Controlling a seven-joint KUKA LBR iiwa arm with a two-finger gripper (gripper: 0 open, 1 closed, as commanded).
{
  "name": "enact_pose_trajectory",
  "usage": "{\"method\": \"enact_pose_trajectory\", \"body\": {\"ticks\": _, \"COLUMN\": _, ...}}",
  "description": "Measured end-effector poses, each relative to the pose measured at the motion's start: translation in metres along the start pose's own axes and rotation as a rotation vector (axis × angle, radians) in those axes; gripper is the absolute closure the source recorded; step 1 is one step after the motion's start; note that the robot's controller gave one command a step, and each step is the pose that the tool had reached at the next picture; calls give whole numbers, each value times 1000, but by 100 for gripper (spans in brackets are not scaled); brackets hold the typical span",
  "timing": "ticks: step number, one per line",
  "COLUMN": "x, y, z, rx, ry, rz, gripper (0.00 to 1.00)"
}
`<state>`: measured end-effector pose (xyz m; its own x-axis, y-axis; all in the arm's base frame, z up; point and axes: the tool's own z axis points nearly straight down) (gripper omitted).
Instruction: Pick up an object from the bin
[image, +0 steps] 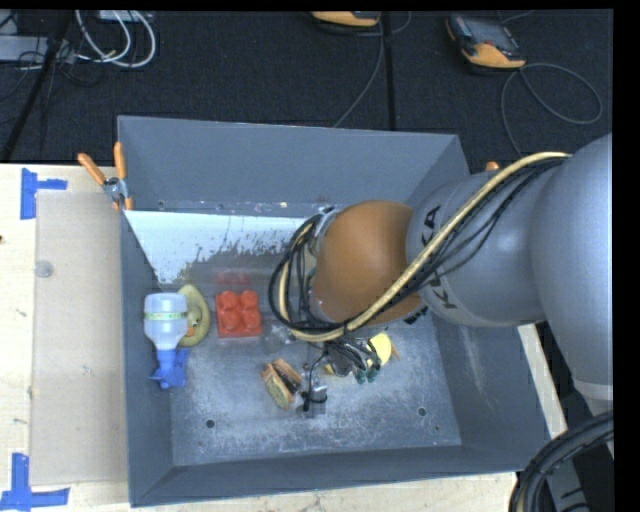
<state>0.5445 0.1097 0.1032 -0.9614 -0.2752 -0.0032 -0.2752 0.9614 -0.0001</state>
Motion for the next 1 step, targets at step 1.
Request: {"method": "enact_pose_trajectory", "body": {"ticks": 1, "x": 28, "y": 14, "z": 34, "rx": -1, "ry": 2, "rz": 187, "gripper": 100}}
